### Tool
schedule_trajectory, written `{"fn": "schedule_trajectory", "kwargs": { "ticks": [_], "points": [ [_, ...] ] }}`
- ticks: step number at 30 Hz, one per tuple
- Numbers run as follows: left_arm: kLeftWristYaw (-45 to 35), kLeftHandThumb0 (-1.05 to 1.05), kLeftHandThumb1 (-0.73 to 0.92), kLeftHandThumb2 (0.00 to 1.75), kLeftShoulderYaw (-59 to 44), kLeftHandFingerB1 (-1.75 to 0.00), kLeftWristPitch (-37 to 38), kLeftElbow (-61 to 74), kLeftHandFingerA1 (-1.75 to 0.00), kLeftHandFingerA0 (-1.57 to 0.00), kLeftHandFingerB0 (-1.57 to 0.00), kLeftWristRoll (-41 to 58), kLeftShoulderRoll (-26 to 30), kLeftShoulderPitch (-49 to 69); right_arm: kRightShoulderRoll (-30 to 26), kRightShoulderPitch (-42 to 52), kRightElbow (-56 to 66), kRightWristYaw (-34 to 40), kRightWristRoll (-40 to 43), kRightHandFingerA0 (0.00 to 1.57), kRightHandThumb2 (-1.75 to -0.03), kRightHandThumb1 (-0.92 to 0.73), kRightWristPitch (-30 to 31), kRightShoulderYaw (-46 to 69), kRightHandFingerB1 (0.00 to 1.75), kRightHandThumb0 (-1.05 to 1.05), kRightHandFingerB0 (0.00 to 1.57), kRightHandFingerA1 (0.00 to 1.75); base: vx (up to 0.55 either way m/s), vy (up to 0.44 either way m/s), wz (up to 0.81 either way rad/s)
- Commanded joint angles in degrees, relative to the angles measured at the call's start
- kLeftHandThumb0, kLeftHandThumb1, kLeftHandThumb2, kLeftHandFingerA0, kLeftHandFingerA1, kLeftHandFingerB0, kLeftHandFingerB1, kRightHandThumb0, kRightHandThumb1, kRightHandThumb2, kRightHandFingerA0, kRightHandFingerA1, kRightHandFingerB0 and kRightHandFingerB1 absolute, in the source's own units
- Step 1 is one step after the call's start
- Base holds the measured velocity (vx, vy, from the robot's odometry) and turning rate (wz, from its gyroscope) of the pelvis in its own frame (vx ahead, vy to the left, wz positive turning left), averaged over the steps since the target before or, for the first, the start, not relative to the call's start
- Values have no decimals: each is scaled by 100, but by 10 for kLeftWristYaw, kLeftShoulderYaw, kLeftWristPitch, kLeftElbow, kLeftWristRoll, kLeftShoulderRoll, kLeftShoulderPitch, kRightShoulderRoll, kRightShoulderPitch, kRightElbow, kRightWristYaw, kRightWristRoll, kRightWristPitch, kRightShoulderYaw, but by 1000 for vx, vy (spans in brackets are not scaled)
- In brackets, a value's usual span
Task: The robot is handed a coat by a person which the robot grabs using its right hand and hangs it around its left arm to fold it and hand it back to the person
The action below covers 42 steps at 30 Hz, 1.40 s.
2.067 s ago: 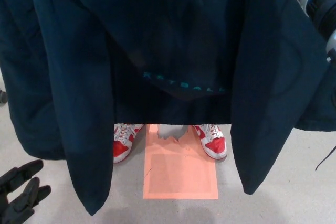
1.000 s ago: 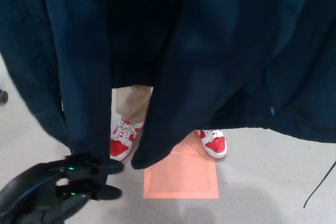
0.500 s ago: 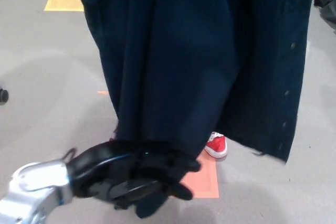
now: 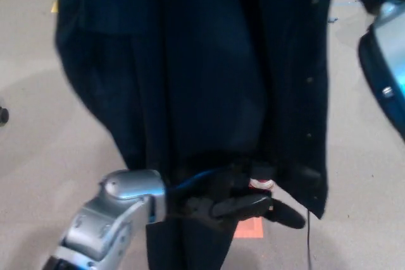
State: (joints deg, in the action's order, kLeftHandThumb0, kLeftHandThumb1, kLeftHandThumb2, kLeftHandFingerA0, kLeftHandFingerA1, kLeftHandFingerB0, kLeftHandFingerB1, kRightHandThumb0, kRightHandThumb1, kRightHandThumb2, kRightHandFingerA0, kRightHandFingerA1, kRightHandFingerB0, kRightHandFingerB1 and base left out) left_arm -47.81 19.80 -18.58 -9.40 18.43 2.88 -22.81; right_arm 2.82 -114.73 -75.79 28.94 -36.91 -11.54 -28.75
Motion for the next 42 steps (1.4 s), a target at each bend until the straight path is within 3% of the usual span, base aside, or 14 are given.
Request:
{"fn": "schedule_trajectory", "kwargs": {
  "ticks": [1,2,3,5,7,8,12,13,14,17,23,24,28,42],
  "points": [
    [44,-59,80,63,1,-39,-40,-28,-46,-32,-28,-14,-37,-27,37,-11,9,-19,13,100,-64,-82,9,20,71,-37,89,97,0,0,0],
    [44,-59,80,63,1,-39,-42,-29,-46,-32,-28,-14,-39,-28,39,-11,9,-19,12,100,-64,-82,11,21,71,-37,89,97,0,0,0],
    [48,-63,62,98,1,-50,-49,-28,-58,-31,-21,-11,-45,-31,44,-7,10,-18,12,98,-63,-78,7,21,79,-34,90,110,0,0,0],
    [48,-67,68,99,10,-49,-32,-44,-55,-28,-26,-23,-58,-43,57,0,11,-20,11,103,-57,-54,4,22,50,-31,89,92,0,0,0],
    [46,-66,69,100,27,-50,-5,-62,-53,-25,-29,-45,-65,-59,71,6,13,-26,8,105,-58,-53,1,19,49,-33,88,88,0,0,0],
    [45,-54,86,65,29,-38,5,-68,-43,-29,-33,-48,-69,-63,77,9,15,-40,20,107,-59,-61,-4,30,50,-33,89,88,0,0,0],
    [66,-54,87,65,38,-39,-23,-61,-45,-29,-33,-65,-72,-84,99,16,25,-25,-2,99,-59,-62,-22,12,51,-35,91,114,0,0,0],
    [77,-61,72,102,43,-51,-32,-52,-56,-30,-30,-74,-69,-89,108,16,28,-42,10,95,-61,-68,-19,22,58,-38,89,124,0,0,0],
    [81,-58,74,104,51,-51,-4,-58,-57,-32,-29,-93,-65,-95,117,18,34,-59,22,96,-60,-65,-28,30,54,-34,89,120,0,0,0],
    [107,-58,68,99,19,-53,-24,-99,-53,-28,-36,-73,-86,-107,134,16,52,-81,23,94,-59,-62,-27,30,57,-38,87,119,0,0,0],
    [167,-62,66,97,-31,-50,6,-207,-46,-26,-36,-99,-93,-152,152,38,105,-99,35,98,-65,-85,-46,37,87,-35,91,126,0,0,0],
    [176,-50,88,67,-26,-33,46,-212,-33,-34,-33,-121,-82,-151,156,42,121,-113,42,96,-68,-81,-40,42,86,-35,86,146,0,0,0],
    [350,-44,79,64,35,-36,181,-233,-40,-49,-45,-296,-12,-164,164,72,202,-134,47,97,-67,-77,-35,44,90,-32,83,151,0,0,0],
    [372,-44,79,64,39,-36,205,-242,-40,-49,-45,-302,-4,-164,166,84,236,-149,40,97,-67,-77,-17,46,90,-32,83,151,0,0,0]
  ]
}}
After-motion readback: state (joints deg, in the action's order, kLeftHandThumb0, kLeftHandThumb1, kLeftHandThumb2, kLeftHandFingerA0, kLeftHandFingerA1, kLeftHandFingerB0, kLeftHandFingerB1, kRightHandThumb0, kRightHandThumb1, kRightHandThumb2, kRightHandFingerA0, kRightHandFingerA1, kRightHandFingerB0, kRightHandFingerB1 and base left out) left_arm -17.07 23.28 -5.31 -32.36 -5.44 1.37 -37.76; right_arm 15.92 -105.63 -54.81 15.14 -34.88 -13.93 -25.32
